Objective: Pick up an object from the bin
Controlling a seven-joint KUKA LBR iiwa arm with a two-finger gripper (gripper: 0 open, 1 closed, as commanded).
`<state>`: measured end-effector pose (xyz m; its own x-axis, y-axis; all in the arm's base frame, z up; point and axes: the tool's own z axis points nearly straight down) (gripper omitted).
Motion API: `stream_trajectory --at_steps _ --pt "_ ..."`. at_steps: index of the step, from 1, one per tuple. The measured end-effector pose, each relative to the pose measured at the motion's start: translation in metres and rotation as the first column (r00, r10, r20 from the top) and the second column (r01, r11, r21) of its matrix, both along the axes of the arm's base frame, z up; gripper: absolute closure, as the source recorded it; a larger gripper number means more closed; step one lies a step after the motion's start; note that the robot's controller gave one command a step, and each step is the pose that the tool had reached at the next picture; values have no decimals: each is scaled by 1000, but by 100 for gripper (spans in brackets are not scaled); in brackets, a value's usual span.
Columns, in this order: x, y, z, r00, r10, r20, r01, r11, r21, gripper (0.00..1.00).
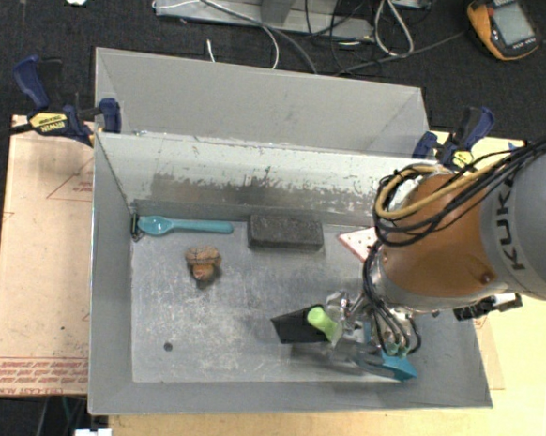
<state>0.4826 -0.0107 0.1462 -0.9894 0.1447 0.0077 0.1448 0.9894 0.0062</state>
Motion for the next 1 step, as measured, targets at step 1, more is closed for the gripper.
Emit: stream_trajectory --at_steps 1 --pt "4 -5 38 1000 -11 -3 11 1000 -3 100"
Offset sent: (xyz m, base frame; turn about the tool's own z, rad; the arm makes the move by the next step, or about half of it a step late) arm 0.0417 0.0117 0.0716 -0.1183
